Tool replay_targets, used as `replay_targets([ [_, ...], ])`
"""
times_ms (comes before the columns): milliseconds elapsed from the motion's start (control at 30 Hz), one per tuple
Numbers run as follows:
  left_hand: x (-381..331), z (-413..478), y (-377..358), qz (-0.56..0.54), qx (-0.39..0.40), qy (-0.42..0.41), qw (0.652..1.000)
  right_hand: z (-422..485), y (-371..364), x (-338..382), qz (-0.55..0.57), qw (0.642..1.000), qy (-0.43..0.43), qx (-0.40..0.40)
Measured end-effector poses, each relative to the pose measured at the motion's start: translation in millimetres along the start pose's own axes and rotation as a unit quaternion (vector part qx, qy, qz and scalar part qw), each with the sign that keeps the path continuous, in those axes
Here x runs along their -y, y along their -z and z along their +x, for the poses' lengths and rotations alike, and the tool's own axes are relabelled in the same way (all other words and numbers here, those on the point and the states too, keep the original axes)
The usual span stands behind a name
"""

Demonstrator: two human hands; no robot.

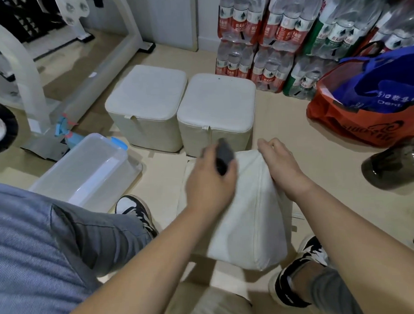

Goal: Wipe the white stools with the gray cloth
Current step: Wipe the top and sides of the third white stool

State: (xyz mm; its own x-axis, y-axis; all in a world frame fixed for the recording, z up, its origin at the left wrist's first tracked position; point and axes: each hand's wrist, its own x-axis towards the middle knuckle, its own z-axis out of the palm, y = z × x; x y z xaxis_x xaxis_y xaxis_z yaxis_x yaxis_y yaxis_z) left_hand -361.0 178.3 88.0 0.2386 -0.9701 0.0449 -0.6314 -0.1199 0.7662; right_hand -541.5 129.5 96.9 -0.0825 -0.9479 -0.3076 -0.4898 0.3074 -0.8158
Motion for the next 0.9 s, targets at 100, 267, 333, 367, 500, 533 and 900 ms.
replay_targets([
  [100,-39.4,-13.5,-6.0,0.008,0.030,-0.122,0.992,-3.1,-3.8,-1.1,-0.022,0.998,0.056,0.018],
  [267,6.4,18.2,3.6,0.042,0.007,-0.098,0.994,-5.4,-4.4,-4.0,0.032,0.999,0.023,0.005],
  [333,44.4,37.5,10.7,0.071,-0.007,0.007,0.997,-3.8,-2.5,-6.1,0.040,0.999,0.005,-0.013],
  [367,61.8,40.8,15.6,0.070,-0.007,0.056,0.996,-2.9,-0.5,-7.2,0.051,0.998,-0.006,-0.023],
  [500,63.1,7.5,11.6,0.053,-0.003,0.089,0.995,6.7,4.4,-13.2,0.044,0.997,-0.030,-0.056],
  [533,49.1,-7.2,5.4,0.047,0.008,0.052,0.997,10.0,5.3,-14.0,0.038,0.996,-0.038,-0.065],
  [900,78.8,-37.5,10.3,0.086,0.082,-0.010,0.993,12.3,29.2,-19.2,0.037,0.981,-0.163,-0.097],
])
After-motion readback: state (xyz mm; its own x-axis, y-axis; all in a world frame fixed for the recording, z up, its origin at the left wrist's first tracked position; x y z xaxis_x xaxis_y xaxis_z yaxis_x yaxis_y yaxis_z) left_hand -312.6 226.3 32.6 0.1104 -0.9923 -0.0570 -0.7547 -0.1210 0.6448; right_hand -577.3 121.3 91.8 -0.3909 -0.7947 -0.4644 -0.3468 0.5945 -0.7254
